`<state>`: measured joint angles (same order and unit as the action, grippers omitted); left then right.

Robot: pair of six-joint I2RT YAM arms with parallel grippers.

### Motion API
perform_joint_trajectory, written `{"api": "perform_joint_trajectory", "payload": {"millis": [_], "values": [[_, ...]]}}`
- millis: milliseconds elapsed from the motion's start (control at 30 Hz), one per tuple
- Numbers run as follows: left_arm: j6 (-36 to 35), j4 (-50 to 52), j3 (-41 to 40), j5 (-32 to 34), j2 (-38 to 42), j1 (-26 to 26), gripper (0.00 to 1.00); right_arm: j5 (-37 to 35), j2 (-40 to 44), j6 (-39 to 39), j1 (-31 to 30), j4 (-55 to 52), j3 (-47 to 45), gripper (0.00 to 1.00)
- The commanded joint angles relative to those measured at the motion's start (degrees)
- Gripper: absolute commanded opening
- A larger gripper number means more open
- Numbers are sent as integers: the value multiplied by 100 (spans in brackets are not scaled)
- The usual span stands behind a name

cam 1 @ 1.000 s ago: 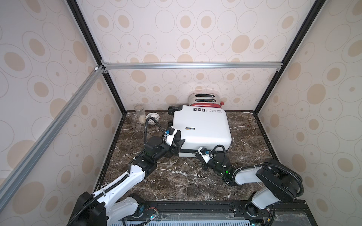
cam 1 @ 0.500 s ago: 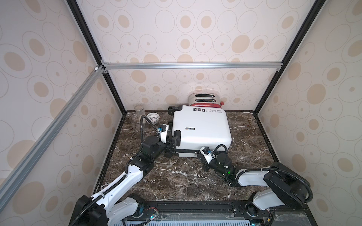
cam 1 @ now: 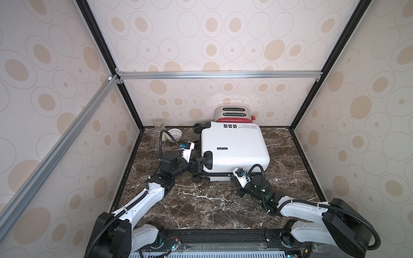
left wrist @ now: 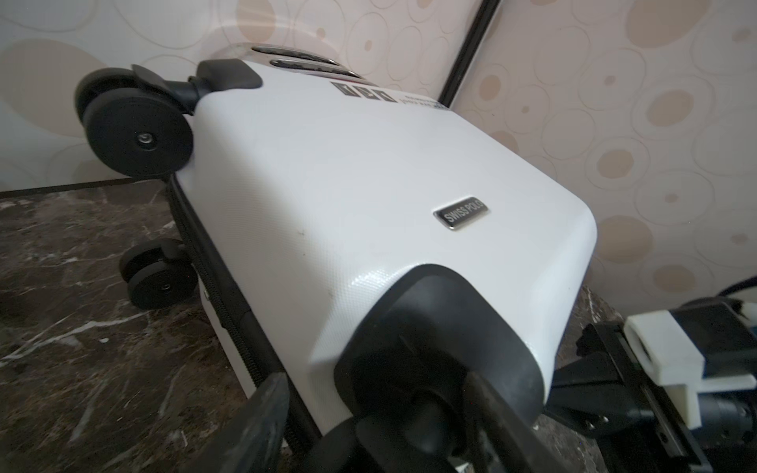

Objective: Open the suitcase zippers
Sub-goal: Unzip the zipper on the suitcase.

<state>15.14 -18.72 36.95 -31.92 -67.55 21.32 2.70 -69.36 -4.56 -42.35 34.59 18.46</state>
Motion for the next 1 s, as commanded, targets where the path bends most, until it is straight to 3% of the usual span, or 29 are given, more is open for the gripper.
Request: {"api": "perform_joint_trajectory", "payload": {"millis": [0, 300, 700, 800, 967], "values": [[-201, 104, -11, -769, -173, 245, 63, 257, 151, -186, -86, -119, 9, 0], [7, -369, -65, -756, -300, 402, 63, 317, -327, -247, -410, 255, 369, 0], [171, -711, -56, -684, -445, 577, 63, 260, -1696, -16, -1035, 1549, 1255, 0], [291, -697, -77, -497, -377, 575, 65, 185, -1975, 92, -1118, 1916, 1329, 0], [729, -506, -302, 433, 259, 464, 69, -142, -2023, 165, -1126, 2202, 1234, 0]]}}
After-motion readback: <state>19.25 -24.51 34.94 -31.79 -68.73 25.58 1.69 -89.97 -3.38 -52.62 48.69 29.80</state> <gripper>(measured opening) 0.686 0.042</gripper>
